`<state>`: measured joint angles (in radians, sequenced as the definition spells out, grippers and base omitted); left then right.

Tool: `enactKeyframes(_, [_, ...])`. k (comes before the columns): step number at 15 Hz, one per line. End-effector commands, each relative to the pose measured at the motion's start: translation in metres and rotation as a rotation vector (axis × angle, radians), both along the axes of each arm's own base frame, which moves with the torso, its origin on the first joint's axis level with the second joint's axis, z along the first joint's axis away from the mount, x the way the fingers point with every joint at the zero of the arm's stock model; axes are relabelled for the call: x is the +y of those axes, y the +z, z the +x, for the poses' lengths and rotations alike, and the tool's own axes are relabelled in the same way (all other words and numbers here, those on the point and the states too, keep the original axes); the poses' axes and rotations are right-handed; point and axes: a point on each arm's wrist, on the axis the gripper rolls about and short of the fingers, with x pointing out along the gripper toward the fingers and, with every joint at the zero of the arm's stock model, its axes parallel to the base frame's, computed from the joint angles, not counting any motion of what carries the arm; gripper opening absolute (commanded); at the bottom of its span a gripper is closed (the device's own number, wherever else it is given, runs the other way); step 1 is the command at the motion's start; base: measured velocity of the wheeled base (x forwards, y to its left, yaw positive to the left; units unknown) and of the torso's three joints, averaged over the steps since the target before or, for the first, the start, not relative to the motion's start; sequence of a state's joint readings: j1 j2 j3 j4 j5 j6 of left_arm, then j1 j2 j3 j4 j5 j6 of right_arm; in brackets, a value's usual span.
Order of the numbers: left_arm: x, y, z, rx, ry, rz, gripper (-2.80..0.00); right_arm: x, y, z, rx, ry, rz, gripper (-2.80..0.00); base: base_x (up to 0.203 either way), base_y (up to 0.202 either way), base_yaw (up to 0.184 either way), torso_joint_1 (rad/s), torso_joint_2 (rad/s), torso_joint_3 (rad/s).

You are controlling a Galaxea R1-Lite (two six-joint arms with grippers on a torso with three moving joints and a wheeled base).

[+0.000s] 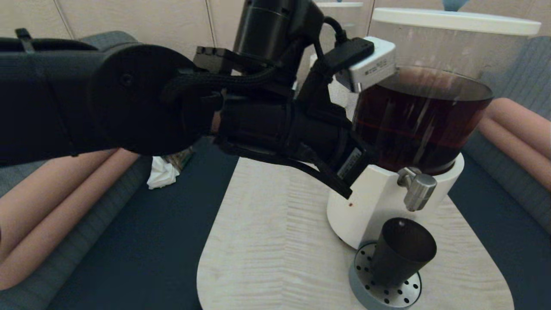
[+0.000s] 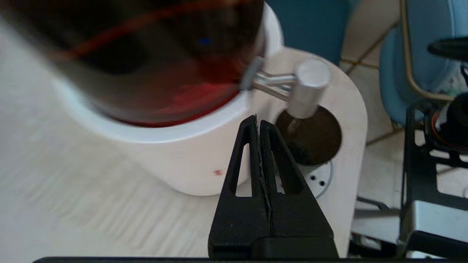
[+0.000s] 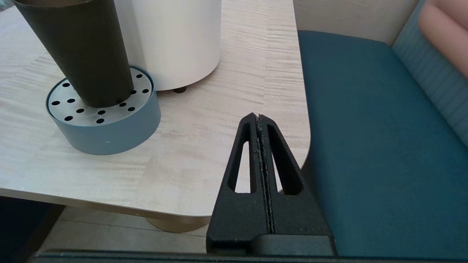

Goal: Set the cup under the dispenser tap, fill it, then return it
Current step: Turn off the faucet

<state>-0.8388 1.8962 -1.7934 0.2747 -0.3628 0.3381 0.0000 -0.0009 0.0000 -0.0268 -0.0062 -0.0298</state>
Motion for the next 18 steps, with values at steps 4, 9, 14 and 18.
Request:
enactKeyframes(4, [-0.011,-0.012,-0.003,0.021,-0.005,0.04,-2.8,0.0,-0.002,0.001,0.008,0.0,-0.001,-2.8,0.0,0.0,0.0,0.0,0.0,0.0])
enactKeyframes(9, [-0.016,-0.018,-0.008,0.032,-0.002,0.069,-2.8,0.0,-0.002,0.001,0.008,0.0,-0.001,-2.8,0.0,0.0,0.0,0.0,0.0,0.0])
enactKeyframes(14, [-0.024,-0.027,-0.001,0.029,0.012,0.078,-2.8,0.0,-0.002,0.001,0.008,0.0,-0.001,-2.8,0.0,0.0,0.0,0.0,0.0,0.0])
enactKeyframes(18, [-0.031,-0.032,0.004,0.013,0.015,0.062,-2.8,0.0,-0.002,0.001,0.008,0.0,-0.001,-2.8,0.0,0.0,0.0,0.0,0.0,0.0])
